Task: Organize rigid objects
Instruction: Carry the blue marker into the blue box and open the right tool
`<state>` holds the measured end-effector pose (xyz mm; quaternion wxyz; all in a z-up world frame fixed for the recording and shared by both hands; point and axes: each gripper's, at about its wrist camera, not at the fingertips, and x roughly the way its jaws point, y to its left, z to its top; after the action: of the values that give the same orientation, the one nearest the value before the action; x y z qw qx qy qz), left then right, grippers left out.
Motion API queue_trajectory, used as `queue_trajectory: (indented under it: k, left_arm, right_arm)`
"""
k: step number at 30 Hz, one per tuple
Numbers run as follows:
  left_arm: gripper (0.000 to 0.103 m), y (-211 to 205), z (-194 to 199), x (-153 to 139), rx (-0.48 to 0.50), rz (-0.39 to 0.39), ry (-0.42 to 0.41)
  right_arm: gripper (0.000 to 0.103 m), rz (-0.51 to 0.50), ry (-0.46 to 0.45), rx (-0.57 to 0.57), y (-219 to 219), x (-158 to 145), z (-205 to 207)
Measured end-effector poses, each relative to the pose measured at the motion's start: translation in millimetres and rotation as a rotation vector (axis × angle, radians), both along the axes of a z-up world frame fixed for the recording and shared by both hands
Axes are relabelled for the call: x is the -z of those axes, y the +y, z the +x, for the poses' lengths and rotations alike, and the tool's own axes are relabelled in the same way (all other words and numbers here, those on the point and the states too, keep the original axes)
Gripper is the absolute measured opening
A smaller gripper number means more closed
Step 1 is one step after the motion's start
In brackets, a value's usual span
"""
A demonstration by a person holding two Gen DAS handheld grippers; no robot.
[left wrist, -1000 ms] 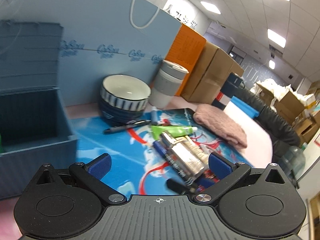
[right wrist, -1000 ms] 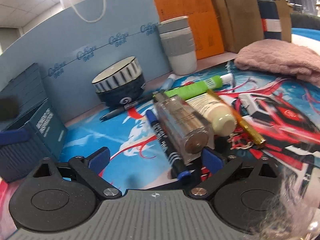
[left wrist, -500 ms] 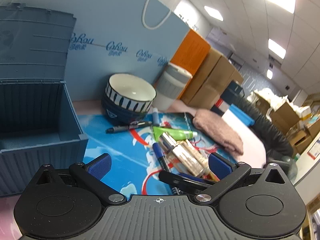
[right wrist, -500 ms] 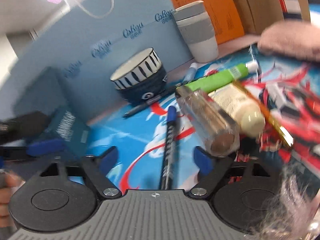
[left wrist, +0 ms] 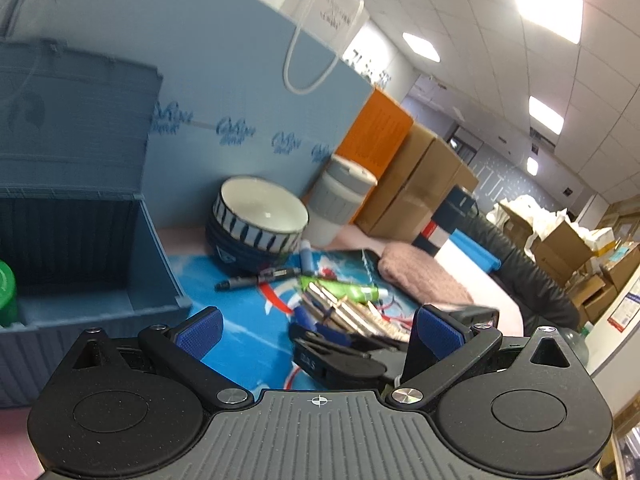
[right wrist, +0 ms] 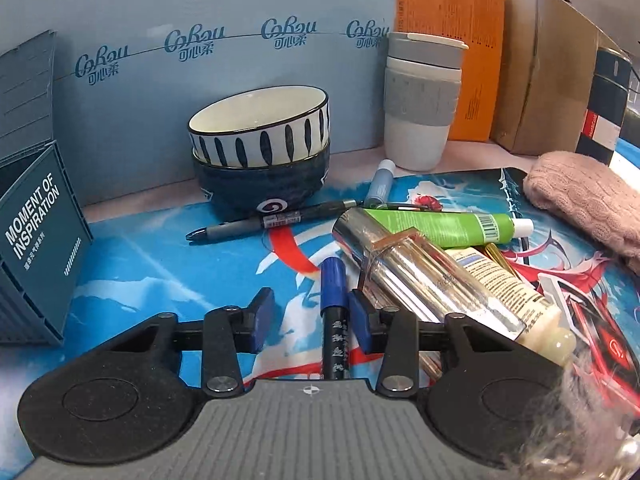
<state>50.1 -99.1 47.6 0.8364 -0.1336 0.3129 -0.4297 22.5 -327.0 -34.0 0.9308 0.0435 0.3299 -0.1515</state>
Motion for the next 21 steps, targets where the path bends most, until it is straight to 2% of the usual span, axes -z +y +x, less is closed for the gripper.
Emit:
queue_trajectory:
  k: [1,3,6,10,16,19,21]
  left_arm:
    - [0.103,3,0,-3,-0.005,-0.006,-0.010]
    - [0.103,10,0,-9,-0.010,-0.015,-0.030]
    - [0.103,25,2,-18,-0.043,-0.006,-0.076]
    - [0.103,57,7,-32,-0.217,0.027,-0.153]
    - [0.103,107,20,-38,-0.484,0.106,-0.199]
    - [0.103,124,28,-37,-0.540,0.106,-0.183]
    - [0.103,134,32,-35,-0.573,0.077,-0.161]
  right_arm:
    - [0.015,-0.002,0.000,-0.007,0,0,0]
    - [0.014,0.043,-0.008,-0.025,-1,-3,-3]
    - [0.014,0.163,-0.035,-0.037,-5,-9,-10]
    - [0.014,0.247,-0.109,-0.068,0,-25,-20]
    - [0.014,0.236,-0.239,-0.132,25,-62,-36]
    - [0.014,0.219,-0.300,-0.135,36,-78,-42]
    - [0.014,0.203,-0.351,-0.125,44,-89,-46]
